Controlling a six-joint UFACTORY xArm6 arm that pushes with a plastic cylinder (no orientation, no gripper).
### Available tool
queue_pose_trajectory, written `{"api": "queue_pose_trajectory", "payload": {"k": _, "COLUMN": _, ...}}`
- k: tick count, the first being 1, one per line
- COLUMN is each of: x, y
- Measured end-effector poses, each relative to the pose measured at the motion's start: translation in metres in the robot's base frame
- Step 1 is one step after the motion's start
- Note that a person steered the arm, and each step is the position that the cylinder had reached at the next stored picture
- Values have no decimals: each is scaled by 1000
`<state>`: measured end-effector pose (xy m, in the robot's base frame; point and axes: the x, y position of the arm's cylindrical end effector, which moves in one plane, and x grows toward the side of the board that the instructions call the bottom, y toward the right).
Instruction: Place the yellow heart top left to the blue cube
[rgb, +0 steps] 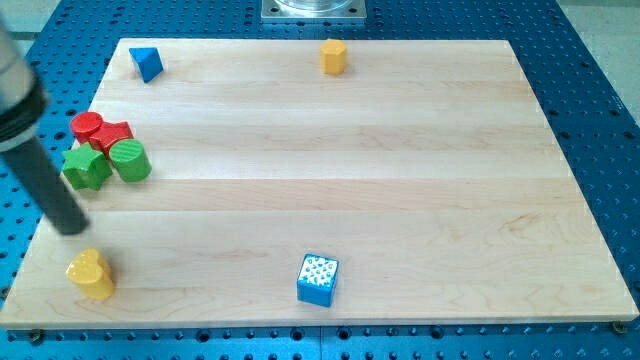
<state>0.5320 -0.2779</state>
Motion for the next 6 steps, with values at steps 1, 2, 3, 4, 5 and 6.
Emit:
{"api": "queue_pose_trajectory", "payload": {"k": 1, "x": 59, "y": -24}}
{"api": "queue_pose_trajectory", "payload": {"k": 2, "x": 66, "y": 39}}
{"api": "queue_pose_trajectory", "payload": {"k": 3, "x": 61, "y": 91}}
{"api": "queue_pose_trajectory", "payload": {"k": 4, "x": 47, "y": 49}}
{"api": "queue_pose_trajectory", "payload": {"k": 5, "x": 45, "y": 108}}
{"api": "queue_pose_trajectory", "payload": {"k": 6, "x": 45, "y": 165}}
